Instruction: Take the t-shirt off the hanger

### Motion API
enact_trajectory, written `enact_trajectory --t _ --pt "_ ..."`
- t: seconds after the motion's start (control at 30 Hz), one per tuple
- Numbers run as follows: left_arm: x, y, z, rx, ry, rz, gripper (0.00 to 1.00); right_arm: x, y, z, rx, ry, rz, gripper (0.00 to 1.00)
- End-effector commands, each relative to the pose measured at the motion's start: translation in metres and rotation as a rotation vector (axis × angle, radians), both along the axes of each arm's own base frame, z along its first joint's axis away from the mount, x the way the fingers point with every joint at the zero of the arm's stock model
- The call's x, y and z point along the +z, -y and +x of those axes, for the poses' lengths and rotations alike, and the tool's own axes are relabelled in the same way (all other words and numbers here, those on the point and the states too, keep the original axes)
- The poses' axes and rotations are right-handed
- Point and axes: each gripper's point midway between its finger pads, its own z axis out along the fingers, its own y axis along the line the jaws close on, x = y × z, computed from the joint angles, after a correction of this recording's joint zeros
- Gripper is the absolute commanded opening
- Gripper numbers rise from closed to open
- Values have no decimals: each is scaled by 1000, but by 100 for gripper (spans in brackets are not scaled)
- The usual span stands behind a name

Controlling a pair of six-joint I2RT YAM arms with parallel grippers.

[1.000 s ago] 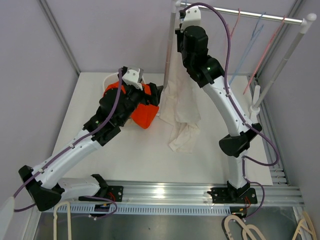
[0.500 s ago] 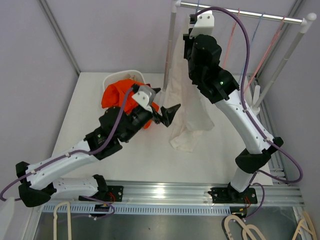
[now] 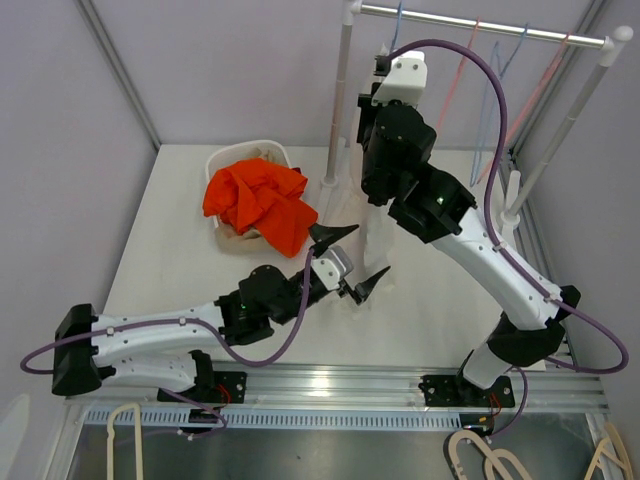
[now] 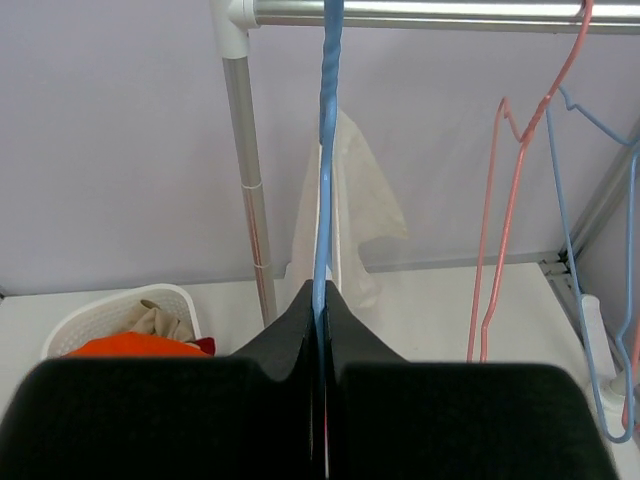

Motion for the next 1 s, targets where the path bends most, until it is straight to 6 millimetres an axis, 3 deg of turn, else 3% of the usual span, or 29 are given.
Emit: enact_trajectory --t 0.0,0.17,0.23,0.27,0.3,0.33,0.37,0.5,0.53,0.6,0.63,0.7,0.73,0.97 --pt "33 -2 6 47 55 -123 99 39 21 -22 -35 93 161 0" --pt "33 -4 33 182 39 -143 99 38 9 -28 -7 92 158 0" --pt "27 -1 53 227 -26 -120 67 38 7 -30 2 92 159 0" --pt "21 0 59 231 -52 -98 35 38 6 -31 10 91 160 0" --pt "24 2 64 235 -76 -82 21 37 4 -32 13 89 158 0" --pt "15 4 72 248 -106 -68 8 37 4 -32 13 88 158 0" --pt "14 6 73 247 -110 -59 1 36 4 -32 12 86 158 0" --pt "32 9 50 176 -83 -66 1 35 7 -29 -24 96 125 0" --pt "44 8 31 145 -60 -95 1 37 8 -27 -32 108 132 0" --pt "50 3 15 153 -51 -117 1 38 10 -21 -29 114 121 0" --pt "51 8 -9 110 -41 -110 1 39 17 -16 -51 119 123 0" --pt "51 5 -27 115 -46 -120 1 40 22 -10 -65 126 115 0" --pt "50 10 -48 80 -26 -108 1 42 28 -5 -79 131 114 0" --pt "45 11 -95 61 8 -69 1 38 41 18 -120 131 87 0"
